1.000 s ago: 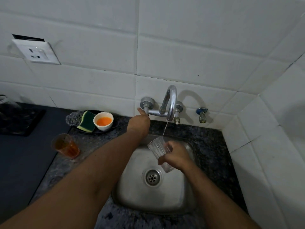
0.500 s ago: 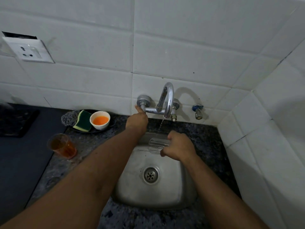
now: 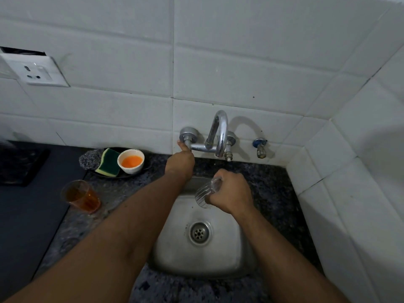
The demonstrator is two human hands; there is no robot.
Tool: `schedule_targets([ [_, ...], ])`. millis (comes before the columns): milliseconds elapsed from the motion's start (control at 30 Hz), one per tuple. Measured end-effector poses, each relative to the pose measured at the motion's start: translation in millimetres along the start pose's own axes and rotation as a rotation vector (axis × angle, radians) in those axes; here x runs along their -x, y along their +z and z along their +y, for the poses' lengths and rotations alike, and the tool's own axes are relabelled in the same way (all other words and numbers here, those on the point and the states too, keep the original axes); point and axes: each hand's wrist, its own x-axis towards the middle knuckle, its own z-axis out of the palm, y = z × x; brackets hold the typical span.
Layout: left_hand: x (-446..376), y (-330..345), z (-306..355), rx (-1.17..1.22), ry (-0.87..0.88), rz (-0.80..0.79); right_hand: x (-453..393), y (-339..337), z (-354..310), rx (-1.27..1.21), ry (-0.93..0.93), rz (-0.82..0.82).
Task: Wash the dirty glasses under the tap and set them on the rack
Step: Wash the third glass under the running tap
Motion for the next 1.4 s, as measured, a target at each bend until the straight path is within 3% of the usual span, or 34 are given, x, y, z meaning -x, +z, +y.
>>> schedule_targets([
  [500,21.1,19.9,-21.0,-0.058,0.033,0.094,10.1,0.3,-11.6,-0.006,-0.013,0.03],
  [833,54.4,73.5,-77.6,-0.081,0.05,-0.229,19.6,15.9,-15.1,-0.008,0.001,0.015],
  [1400,61.8,119.3,-107.4,-0.049,0.021,-0.288,21.2,33.3,-15.5,-0.008,0.002,0.048],
])
